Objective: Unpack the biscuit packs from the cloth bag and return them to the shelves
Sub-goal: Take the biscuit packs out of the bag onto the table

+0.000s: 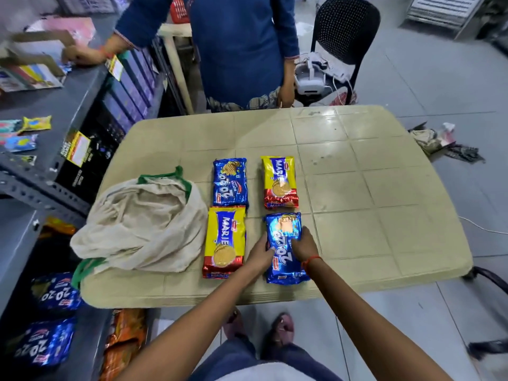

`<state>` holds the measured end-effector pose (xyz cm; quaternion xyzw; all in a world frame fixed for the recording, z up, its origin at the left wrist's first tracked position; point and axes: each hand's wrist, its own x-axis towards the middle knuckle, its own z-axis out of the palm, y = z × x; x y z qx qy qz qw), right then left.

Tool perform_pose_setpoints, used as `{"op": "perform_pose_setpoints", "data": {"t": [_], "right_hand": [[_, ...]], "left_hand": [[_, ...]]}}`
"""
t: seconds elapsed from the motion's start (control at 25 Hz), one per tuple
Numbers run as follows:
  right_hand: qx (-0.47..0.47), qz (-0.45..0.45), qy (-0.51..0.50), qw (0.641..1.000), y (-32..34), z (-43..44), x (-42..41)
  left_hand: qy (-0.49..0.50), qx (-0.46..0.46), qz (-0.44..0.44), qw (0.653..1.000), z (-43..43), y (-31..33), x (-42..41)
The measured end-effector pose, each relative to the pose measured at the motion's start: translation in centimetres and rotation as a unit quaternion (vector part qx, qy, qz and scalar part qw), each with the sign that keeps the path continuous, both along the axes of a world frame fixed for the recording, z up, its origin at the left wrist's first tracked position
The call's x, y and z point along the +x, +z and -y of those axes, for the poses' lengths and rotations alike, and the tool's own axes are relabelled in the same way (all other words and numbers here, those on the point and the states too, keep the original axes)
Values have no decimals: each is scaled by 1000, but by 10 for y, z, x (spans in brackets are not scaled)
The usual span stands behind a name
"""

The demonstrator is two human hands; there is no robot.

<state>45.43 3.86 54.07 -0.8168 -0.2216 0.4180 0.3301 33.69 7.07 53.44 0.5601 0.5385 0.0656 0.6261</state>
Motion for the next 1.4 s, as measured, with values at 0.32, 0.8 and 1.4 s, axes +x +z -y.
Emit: {"op": "perform_pose_setpoints", "data": {"t": [0.32, 0.8, 1.4], "right_hand": [[-13, 2, 162, 987, 12, -55, -68], [-44, -112, 66, 991, 6, -65, -96], [48, 66, 36, 996, 50, -134, 34]], "left_hand": [[133, 227, -74, 962, -41, 18, -63], [148, 50, -90, 984, -61, 18, -107], [37, 48, 36, 998, -143, 62, 49]]}}
